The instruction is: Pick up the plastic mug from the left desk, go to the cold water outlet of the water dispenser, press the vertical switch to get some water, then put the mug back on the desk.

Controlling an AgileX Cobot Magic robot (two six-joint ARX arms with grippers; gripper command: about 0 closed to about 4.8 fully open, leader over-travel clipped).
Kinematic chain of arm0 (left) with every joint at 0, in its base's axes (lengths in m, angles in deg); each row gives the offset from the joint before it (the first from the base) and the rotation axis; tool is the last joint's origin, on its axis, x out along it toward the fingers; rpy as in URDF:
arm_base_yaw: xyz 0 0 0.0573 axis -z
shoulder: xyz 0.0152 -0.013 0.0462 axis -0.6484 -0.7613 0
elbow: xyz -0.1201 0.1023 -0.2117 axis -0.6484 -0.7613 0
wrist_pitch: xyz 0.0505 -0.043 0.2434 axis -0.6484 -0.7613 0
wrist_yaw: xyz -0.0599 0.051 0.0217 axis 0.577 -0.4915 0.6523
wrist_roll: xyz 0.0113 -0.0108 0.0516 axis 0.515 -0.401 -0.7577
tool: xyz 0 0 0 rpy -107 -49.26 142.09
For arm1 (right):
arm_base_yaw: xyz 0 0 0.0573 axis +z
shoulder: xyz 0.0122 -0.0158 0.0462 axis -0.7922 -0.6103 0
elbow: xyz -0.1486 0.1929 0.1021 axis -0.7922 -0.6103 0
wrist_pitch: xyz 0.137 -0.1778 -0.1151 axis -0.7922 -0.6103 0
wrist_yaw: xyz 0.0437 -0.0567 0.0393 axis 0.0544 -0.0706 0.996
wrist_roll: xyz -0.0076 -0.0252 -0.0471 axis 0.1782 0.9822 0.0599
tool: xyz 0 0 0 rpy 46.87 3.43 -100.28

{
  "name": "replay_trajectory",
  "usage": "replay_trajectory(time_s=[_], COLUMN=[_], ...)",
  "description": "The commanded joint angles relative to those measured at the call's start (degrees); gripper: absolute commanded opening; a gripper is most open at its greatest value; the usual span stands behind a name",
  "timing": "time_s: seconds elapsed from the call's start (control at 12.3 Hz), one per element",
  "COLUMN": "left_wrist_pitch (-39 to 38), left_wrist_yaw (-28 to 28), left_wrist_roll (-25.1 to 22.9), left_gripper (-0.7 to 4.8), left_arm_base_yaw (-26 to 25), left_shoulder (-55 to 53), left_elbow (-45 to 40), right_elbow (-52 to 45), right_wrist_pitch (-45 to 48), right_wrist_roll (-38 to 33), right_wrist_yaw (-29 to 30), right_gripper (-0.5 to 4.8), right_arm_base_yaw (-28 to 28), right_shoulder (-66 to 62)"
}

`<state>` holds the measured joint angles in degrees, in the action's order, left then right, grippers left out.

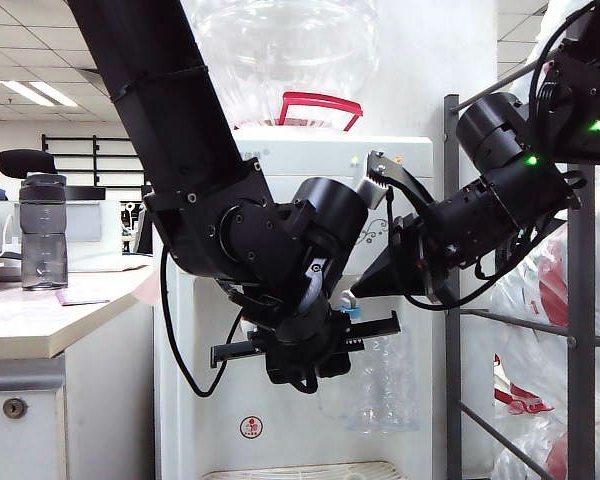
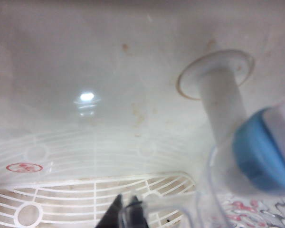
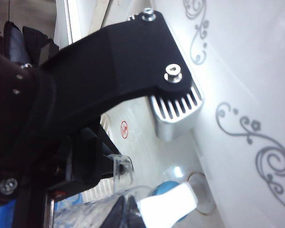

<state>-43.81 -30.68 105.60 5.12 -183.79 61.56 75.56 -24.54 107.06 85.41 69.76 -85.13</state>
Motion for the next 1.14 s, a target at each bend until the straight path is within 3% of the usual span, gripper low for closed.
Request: replay_trajectory(time_s=[0.08,1.14], left_wrist_pitch=[1.53,1.64], left_wrist_yaw=[2.27,2.25], left_wrist_roll=[-0.24,-0.22], left_gripper=[-0.07,-0.07], left_arm_base_yaw=[0.57,0.57], left_shoulder=[0.52,0.52], left_elbow=[0.17,0.17], right_elbow=[0.0,0.0], right_wrist_pitch=[-0.92,1.14], right_wrist_roll=[-1.6,-7.13], right_wrist_yaw=[-1.64,-5.42], right_gripper=[-0.05,-0.05], right_arm_base_yaw=[0.04,0.04], right_shoulder=[-0.22,0.26])
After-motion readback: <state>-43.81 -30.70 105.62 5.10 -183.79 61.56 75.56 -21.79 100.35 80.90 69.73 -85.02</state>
